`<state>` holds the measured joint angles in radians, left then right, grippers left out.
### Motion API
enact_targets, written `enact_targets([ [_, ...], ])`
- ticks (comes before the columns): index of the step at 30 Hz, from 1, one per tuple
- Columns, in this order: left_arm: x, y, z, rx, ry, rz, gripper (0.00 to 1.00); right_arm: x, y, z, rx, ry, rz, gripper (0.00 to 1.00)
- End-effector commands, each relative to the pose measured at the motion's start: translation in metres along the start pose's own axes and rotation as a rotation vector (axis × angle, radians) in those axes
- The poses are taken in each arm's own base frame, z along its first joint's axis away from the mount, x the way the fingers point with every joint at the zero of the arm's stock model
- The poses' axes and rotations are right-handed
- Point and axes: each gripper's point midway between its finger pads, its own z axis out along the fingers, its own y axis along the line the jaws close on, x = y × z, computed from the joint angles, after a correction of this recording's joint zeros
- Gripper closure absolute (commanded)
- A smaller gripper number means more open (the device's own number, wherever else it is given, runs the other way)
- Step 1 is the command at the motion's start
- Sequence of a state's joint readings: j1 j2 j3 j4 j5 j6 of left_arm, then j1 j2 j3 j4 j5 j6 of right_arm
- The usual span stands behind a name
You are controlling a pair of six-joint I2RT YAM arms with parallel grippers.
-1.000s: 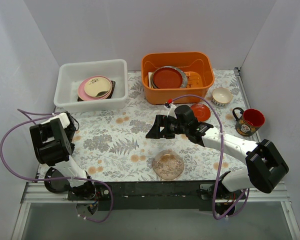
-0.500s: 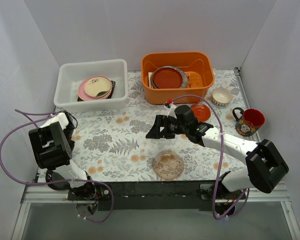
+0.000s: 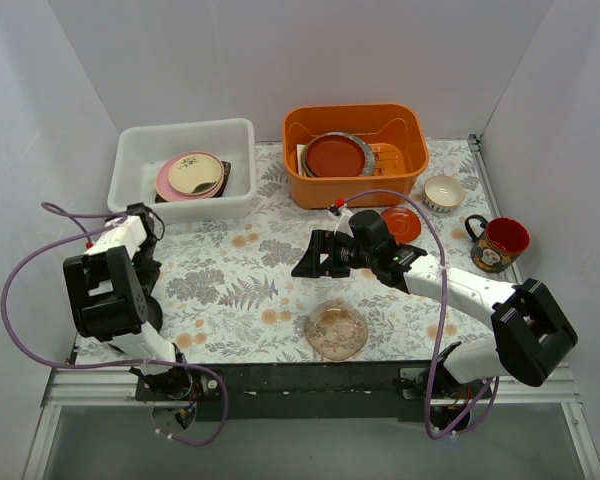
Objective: Place the plates into the plastic bin on the countertop
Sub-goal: Move the plate to the center of the board.
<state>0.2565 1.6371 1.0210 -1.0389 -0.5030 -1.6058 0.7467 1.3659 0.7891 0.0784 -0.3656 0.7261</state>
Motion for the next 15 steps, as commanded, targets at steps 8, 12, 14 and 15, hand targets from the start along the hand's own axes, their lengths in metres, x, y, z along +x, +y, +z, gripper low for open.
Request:
enact_targets([
  [8,0.04,-0.079,-0.057,0.146,-0.06,0.089,1.0,-0.008,0.009,-0.001,-0.021,-0.026,-0.04,0.05],
  [12,0.064,-0.1,-0.072,0.181,-0.064,0.147,1.0,-0.007,0.008,-0.002,-0.018,-0.025,-0.045,0.05],
  [14,0.071,-0.114,-0.082,0.212,-0.073,0.159,1.0,-0.006,0.007,-0.001,-0.018,-0.022,-0.042,0.05],
  [15,0.083,-0.118,-0.086,0.208,-0.082,0.198,1.0,-0.006,0.007,-0.001,-0.017,-0.021,-0.042,0.05],
])
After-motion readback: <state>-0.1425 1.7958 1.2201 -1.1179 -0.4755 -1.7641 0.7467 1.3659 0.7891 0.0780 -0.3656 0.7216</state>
